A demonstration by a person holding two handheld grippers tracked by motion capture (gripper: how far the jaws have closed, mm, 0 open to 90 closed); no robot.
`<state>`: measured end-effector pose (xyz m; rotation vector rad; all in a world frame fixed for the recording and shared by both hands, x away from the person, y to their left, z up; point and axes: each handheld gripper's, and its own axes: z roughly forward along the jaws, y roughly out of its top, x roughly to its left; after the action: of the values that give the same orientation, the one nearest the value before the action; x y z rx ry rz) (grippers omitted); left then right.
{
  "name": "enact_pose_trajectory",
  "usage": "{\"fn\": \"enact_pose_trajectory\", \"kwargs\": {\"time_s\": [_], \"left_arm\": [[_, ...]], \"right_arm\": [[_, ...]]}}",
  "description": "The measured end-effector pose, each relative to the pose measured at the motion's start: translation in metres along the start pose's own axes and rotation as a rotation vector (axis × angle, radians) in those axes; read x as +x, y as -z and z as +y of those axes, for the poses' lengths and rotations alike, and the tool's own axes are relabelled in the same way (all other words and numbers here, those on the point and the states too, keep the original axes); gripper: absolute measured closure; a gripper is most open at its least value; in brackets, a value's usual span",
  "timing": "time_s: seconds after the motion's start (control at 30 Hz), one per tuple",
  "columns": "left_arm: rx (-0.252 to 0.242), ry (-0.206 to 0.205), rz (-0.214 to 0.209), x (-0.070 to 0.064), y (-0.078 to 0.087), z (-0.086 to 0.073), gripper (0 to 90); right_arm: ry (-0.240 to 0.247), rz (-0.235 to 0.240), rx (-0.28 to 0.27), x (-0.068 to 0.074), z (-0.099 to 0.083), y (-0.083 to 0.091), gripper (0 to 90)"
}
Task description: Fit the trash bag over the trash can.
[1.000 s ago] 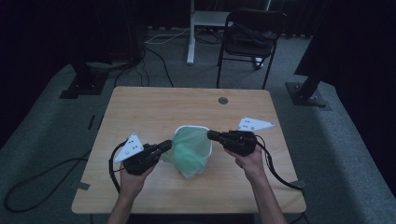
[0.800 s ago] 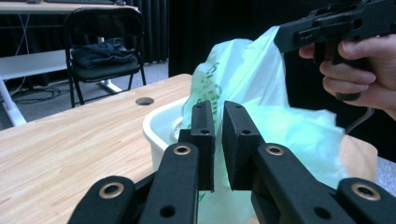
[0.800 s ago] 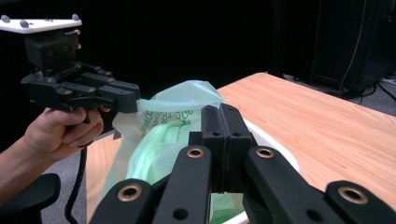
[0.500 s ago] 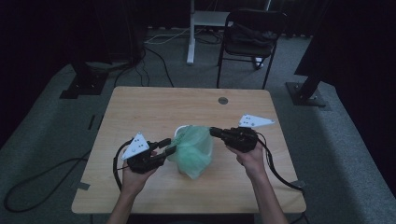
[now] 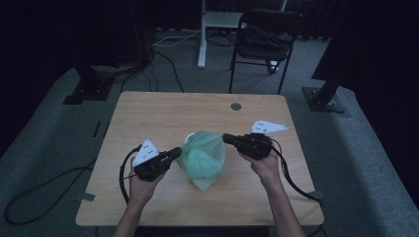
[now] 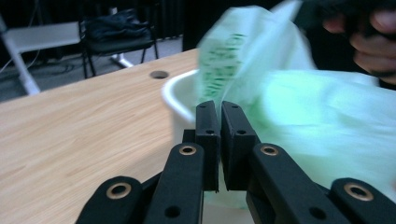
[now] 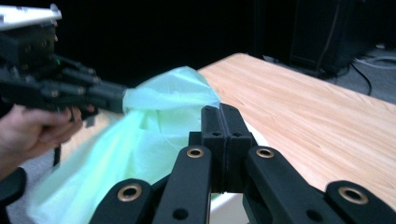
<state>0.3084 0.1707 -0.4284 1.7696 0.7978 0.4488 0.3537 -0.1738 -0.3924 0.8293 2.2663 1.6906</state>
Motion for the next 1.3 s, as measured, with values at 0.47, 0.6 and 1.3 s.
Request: {"fn": "enact_pose_trajectory", "kwargs": {"time_s": [0.47, 0.6, 1.3], "left_arm": [[0.063, 0.046, 0.106, 0.028, -0.034, -0.002, 90.0], [0.081, 0.057, 0.115, 0.033, -0.045, -0.001, 90.0], [0.092, 0.122, 0.085, 0.045, -0.039, -0.016, 64.4]], "right_arm": [[-0.066, -0.098, 0.103, -0.031, -0.014, -0.029, 90.0], [-0.089, -0.112, 0.113, -0.039, -0.016, -0.034, 90.0], [-0.084, -0.161, 0.224, -0.042, -0.028, -0.043, 90.0]]}}
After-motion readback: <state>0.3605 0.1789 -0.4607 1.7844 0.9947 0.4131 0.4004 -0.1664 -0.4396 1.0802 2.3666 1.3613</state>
